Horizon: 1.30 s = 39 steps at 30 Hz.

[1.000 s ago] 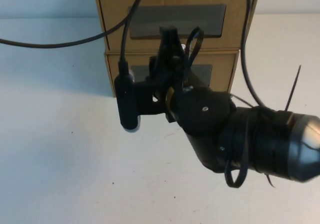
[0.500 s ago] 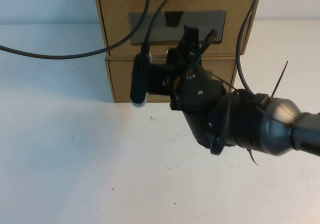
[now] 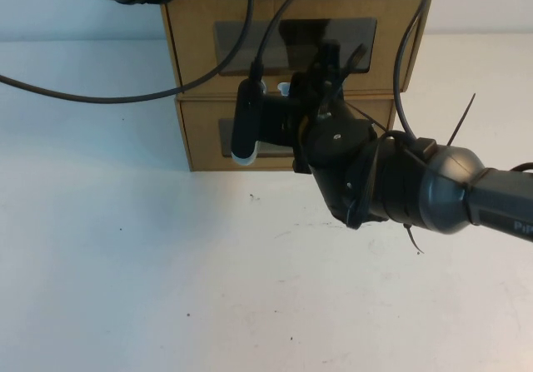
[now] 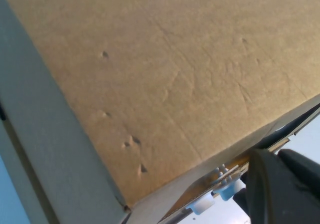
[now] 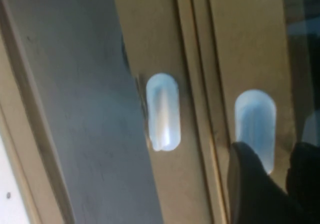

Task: Open the shoe box
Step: 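Pull the top drawer of the cardboard box fully open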

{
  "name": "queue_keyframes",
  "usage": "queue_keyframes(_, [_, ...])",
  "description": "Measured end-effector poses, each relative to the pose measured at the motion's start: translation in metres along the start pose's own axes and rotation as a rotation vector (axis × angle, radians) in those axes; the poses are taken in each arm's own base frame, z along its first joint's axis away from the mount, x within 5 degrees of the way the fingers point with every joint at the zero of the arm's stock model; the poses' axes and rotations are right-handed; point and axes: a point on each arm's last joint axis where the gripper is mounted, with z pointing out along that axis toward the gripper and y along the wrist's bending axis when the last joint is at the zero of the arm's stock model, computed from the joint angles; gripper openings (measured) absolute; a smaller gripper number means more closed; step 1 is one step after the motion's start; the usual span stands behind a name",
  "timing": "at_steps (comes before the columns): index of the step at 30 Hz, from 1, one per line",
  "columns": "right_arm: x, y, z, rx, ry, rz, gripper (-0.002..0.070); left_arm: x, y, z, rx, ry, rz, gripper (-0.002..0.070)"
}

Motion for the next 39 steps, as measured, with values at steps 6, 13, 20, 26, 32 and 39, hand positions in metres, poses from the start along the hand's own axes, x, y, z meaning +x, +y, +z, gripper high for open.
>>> queue_keyframes(6, [0.002, 0.001, 0.003, -0.011, -0.004, 0.004, 0.0167, 0.000, 0.000, 0.001, 0.003, 0.000, 0.017, -0.0005])
queue_keyframes(13, [0.005, 0.003, 0.010, -0.012, 0.002, -0.007, 0.0169, 0.000, 0.000, 0.001, 0.004, 0.001, 0.018, -0.0005])
queue_keyframes(20, [0.000, -0.001, 0.013, -0.004, -0.013, 0.014, 0.0169, 0.000, 0.000, 0.001, 0.009, 0.000, 0.015, -0.0005])
queue_keyframes(26, [-0.005, -0.001, 0.014, -0.022, -0.048, 0.023, 0.0169, 0.000, 0.000, 0.001, 0.010, -0.001, 0.014, -0.0006])
queue_keyframes(32, [0.000, 0.000, 0.021, -0.018, -0.039, 0.004, 0.0162, -0.001, -0.001, 0.001, 0.024, -0.011, 0.038, -0.0005])
queue_keyframes(39, [0.003, 0.000, 0.024, -0.021, -0.039, 0.002, 0.0160, -0.003, -0.005, 0.001, 0.058, -0.042, 0.049, -0.0005])
